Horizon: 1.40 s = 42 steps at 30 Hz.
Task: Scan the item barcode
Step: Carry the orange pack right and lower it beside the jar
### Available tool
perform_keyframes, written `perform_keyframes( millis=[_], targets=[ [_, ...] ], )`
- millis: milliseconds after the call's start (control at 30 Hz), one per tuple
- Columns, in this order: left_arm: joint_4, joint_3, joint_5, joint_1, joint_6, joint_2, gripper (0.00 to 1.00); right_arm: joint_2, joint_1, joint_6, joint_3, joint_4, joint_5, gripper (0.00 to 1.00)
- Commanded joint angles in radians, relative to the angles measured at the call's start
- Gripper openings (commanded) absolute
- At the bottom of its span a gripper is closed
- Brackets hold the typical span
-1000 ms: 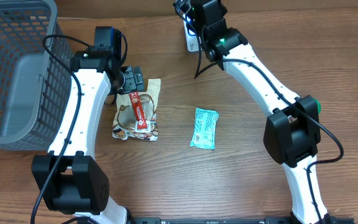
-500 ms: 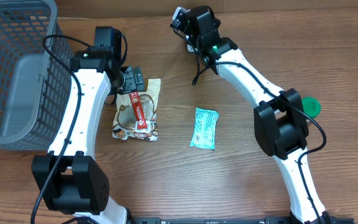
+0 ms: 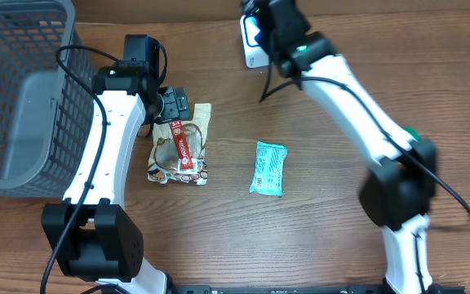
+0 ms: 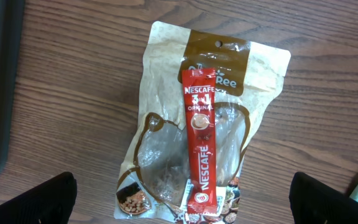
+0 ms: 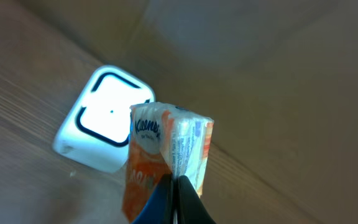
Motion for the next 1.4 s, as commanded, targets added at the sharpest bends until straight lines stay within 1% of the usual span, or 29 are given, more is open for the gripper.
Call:
perform_keyframes(
  millis=[0,100,200,267,333,433,500,633,833,933,1033,1200,1233,1267,1300,1367],
  targets=[
    [0.000,0.014,0.005,-0.002,-0.010,-0.021,1.00,-0.193,-0.049,0.285,0.024,-0.110,-0.122,0.04],
    [0.000,0.014,0.005,-0.002,-0.010,-0.021,1.00,-0.272,-0.112,0.363,0.024,-0.286,-0.318,0.04],
    [0.000,0.014,0.005,-0.002,-0.010,-0.021,1.00,-0.298,-0.195,0.365,0.024,-0.466,-0.530,0.04],
    [0.000,0.014,0.005,-0.002,-0.010,-0.021,1.00,-0.289,-0.251,0.365,0.018,-0.585,-0.626,0.04],
    [0.000,0.014,0.005,-0.002,-0.010,-0.021,1.00,-0.278,-0.297,0.365,-0.011,-0.675,-0.660,0.04],
    [0.000,0.014,0.005,-0.002,-0.010,-0.021,1.00,-0.273,-0.350,0.365,-0.104,-0.715,-0.658,0.04],
    [0.000,0.014,0.005,-0.002,-0.010,-0.021,1.00,-0.273,-0.384,0.365,-0.192,-0.694,-0.658,0.04],
    [0.000,0.014,0.005,-0.002,-0.010,-0.021,1.00,-0.273,-0.443,0.365,-0.385,-0.597,-0.657,0.04],
    [0.000,0.014,0.005,-0.002,-0.010,-0.021,1.00,-0.273,-0.492,0.365,-0.632,-0.334,-0.655,0.04],
    [0.000,0.014,0.005,-0.002,-0.010,-0.021,1.00,-0.273,-0.493,0.362,-0.712,-0.239,-0.641,0.04],
    [0.000,0.014,0.005,-0.002,-0.010,-0.021,1.00,-0.272,-0.493,0.362,-0.762,-0.175,-0.577,0.05],
    [0.000,0.014,0.005,-0.002,-0.010,-0.021,1.00,-0.272,-0.493,0.362,-0.796,-0.141,-0.477,0.06],
    [0.000,0.014,0.005,-0.002,-0.010,-0.021,1.00,-0.272,-0.493,0.362,-0.796,-0.141,-0.476,0.11],
    [0.000,0.014,0.005,-0.002,-0.010,-0.021,1.00,-0.272,-0.493,0.363,-0.796,-0.140,-0.478,0.24],
    [0.000,0.014,0.005,-0.002,-0.010,-0.021,1.00,-0.272,-0.493,0.367,-0.795,-0.140,-0.479,0.31],
    [0.000,0.014,0.005,-0.002,-0.010,-0.021,1.00,-0.272,-0.492,0.366,-0.794,-0.135,-0.513,0.36]
  ],
)
